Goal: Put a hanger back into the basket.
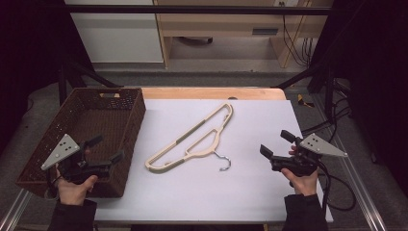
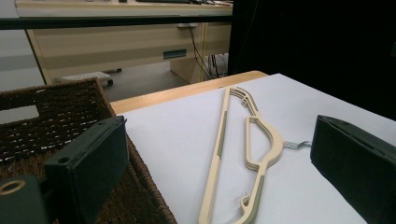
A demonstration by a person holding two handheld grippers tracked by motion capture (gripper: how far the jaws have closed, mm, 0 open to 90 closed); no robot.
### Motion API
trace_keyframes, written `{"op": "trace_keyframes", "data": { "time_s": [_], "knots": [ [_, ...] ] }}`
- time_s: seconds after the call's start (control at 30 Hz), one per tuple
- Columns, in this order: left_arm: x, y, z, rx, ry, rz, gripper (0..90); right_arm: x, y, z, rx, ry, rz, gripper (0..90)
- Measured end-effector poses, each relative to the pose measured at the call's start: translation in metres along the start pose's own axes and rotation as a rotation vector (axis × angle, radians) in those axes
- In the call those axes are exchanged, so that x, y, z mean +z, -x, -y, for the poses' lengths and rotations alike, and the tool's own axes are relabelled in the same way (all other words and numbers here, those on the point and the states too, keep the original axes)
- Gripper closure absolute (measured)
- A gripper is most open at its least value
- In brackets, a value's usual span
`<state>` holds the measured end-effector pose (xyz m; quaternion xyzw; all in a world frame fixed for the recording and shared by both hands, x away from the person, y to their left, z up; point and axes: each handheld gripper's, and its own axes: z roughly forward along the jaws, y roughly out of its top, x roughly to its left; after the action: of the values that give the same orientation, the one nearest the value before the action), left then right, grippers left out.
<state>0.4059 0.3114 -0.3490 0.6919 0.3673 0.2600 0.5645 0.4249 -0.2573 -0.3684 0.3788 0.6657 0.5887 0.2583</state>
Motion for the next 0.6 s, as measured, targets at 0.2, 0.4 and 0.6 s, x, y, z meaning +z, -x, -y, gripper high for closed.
{"op": "trace_keyframes", "data": {
  "time_s": [0.2, 0.4, 0.6],
  "knots": [
    [0.003, 0.001, 0.001, -0.008, -0.007, 0.000, 4.1, 0.002, 0.000, 0.001, -0.001, -0.007, -0.007, 7.6],
    [0.008, 0.003, 0.003, -0.004, -0.024, 0.011, 3.9, 0.013, -0.003, 0.001, -0.002, -0.041, -0.015, 9.8],
    [0.008, 0.004, 0.002, -0.003, -0.025, 0.017, 3.8, 0.033, -0.015, -0.002, -0.040, -0.095, -0.044, 12.1]
  ]
}}
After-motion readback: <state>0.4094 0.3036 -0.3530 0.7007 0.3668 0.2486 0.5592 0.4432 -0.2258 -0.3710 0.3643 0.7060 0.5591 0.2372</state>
